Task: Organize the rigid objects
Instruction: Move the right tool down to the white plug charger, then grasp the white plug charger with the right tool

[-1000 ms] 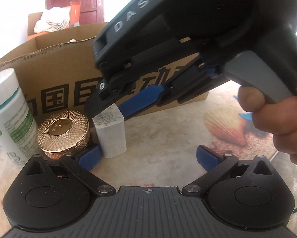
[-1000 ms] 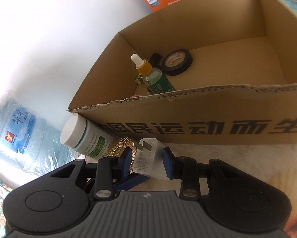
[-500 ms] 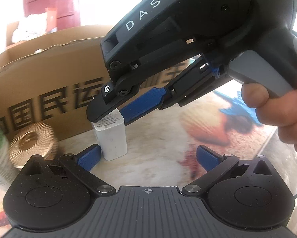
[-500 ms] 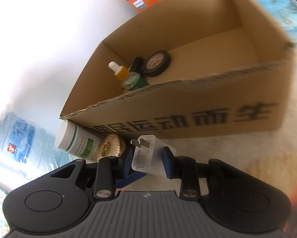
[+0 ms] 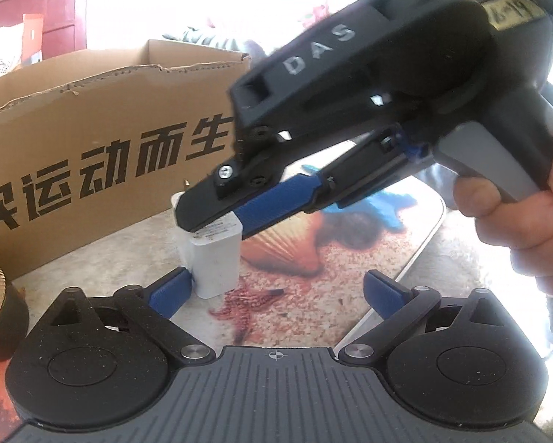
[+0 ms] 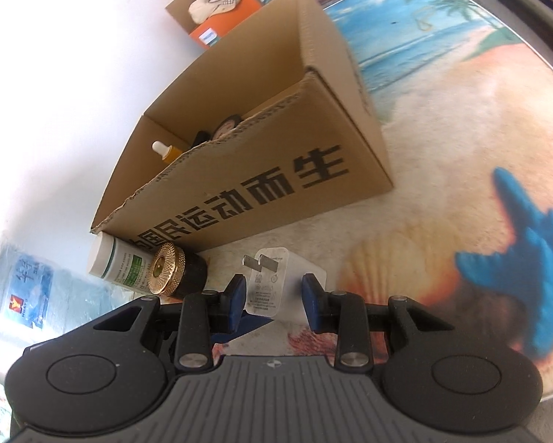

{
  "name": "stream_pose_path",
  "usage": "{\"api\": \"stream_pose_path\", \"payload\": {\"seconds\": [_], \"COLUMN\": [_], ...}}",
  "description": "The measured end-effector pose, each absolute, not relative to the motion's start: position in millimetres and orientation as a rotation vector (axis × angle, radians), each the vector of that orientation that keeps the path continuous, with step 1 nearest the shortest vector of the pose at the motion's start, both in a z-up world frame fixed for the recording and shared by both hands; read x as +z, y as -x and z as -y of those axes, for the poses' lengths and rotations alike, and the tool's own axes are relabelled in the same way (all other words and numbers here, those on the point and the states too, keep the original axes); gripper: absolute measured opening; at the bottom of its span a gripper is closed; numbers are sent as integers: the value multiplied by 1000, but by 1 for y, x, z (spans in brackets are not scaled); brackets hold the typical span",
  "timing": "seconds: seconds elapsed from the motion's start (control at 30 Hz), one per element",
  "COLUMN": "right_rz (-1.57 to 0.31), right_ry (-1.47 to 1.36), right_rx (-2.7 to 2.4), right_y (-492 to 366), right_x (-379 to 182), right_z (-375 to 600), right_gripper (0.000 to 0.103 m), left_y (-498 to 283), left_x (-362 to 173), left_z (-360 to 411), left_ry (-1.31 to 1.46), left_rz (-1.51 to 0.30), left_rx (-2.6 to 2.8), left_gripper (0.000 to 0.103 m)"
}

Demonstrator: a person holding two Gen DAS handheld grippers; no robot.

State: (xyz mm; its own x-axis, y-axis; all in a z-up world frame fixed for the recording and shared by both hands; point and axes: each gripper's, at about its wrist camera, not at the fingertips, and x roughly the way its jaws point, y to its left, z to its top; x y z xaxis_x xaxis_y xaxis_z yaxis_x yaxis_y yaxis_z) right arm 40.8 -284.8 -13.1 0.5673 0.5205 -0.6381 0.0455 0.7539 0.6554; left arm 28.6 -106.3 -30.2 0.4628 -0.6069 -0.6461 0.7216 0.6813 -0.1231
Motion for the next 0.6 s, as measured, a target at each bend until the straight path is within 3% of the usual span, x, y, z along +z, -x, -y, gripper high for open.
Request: {"api": "stream_pose_path", "payload": {"seconds": [0.2, 0.33, 0.4, 0.6], "right_rz": [-925, -930, -931, -924], "right_ry": [-655, -641, -637, -651], "right_rx": [301, 293, 287, 271], "right_y": [-42, -46, -46, -46], "right_x": [-10, -10, -11, -13], "right_z": [286, 281, 280, 279], "right_gripper": [36, 36, 37, 37], "left_y": [-41, -56, -61, -66], "left_x": [-22, -23, -24, -22], "left_z": [106, 109, 113, 115], "left_ry": [-212, -230, -239, -225], "left_rz": [-696, -706, -713, -744], "left_rx": [-726, -688, -675, -628], "left_gripper": [95, 77, 76, 55]}}
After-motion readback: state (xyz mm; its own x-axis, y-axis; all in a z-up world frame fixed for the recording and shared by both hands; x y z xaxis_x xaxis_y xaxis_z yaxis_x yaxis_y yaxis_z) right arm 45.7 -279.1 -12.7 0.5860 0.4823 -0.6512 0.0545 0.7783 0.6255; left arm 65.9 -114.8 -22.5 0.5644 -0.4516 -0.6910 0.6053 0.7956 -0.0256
